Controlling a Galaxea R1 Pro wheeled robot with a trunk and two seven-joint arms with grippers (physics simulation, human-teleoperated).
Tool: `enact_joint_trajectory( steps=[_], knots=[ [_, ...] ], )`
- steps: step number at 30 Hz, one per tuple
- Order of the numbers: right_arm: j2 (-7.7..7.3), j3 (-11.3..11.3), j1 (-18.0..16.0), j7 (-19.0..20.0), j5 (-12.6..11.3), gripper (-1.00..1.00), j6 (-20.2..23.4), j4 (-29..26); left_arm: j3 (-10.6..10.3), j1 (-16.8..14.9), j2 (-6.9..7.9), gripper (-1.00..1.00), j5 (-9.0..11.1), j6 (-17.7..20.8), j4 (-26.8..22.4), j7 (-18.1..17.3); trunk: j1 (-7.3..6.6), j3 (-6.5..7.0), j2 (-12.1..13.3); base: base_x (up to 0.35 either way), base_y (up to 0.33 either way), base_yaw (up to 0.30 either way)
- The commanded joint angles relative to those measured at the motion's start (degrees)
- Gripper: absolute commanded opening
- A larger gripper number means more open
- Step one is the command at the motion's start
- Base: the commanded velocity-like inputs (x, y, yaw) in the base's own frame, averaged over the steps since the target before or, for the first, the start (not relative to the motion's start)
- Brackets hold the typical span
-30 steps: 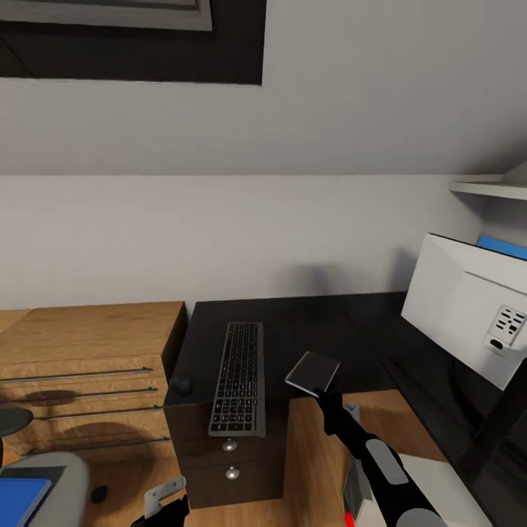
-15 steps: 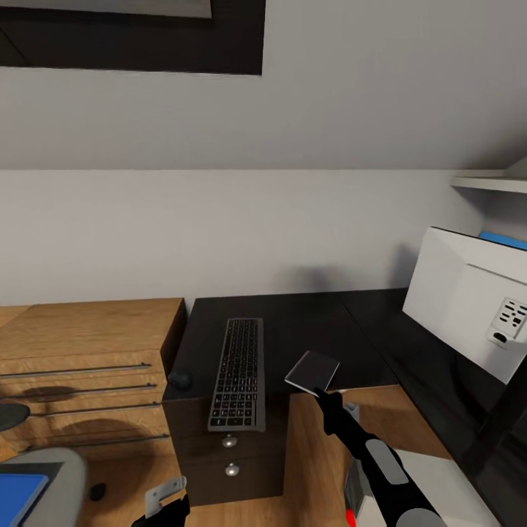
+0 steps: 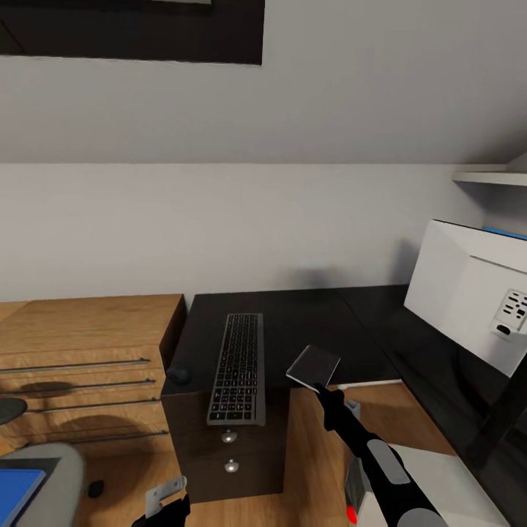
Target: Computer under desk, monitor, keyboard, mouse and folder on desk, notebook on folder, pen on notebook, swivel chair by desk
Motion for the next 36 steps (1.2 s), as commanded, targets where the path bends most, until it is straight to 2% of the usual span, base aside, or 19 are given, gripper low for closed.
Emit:
enact_joint_trajectory(
  steps=[1,5,36],
  knots=[
    [-0.01,-0.5,0.0,-3.2,0.7,-1.00,0.3,0.1,-0.4,0.0,0.09,1.00,0.3,0.2,-0.1,0.5,0.23,-0.26,-0.4,0.000,0.000,0.000],
    [-0.19,-0.5,0.0,-3.2,0.7,-1.00,0.3,0.1,-0.4,0.0,0.15,1.00,0.2,0.2,-0.1,0.5,1.11,-0.98,-2.0,0.000,0.000,0.000],
    [-0.15,-0.6,0.0,-3.5,0.9,-1.00,-0.2,0.2,-0.4,0.0,0.18,1.00,0.4,0.2,-0.1,0.7,1.11,-0.98,-2.0,0.010,0.000,0.000]
  ],
)
